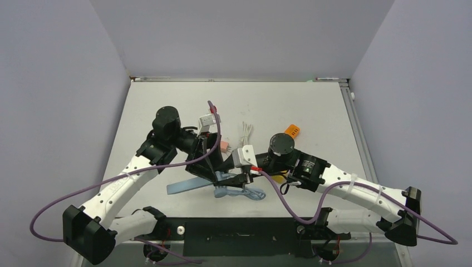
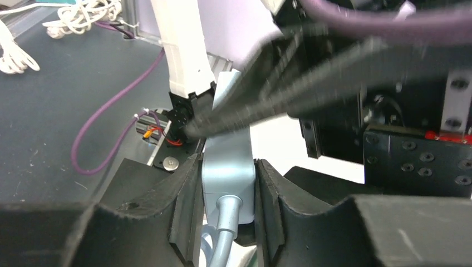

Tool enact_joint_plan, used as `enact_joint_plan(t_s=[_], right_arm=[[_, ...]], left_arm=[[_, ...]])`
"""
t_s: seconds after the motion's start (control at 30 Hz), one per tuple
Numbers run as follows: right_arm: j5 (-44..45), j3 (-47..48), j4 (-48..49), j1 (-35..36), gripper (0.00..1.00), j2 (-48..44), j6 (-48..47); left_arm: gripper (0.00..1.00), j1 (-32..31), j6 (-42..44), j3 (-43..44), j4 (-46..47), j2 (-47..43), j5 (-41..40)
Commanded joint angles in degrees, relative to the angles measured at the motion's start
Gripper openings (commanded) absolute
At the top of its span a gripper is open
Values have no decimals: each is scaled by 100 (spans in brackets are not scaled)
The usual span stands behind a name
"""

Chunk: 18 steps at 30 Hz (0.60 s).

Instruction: Insert the plug

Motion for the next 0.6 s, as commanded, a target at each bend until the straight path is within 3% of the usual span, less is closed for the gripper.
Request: enact_joint_plan(t_s=[0.0,0.2,0.43,0.57], right_arm=[[403,-87,-38,-26,5,-77,313],[171,-105,-601,-670,5,-115,769],[-201,-600,245,-1165,5,-144,2244],[-323,-649,453,-1205,5,210,2758]], left_arm=[[98,12,4,546,860,-158,88],[96,1242,-255,855,1558,-78,89],[96,3275,113,798,2302,-150,422],[96,3717,487,639,2796,-283,-60]])
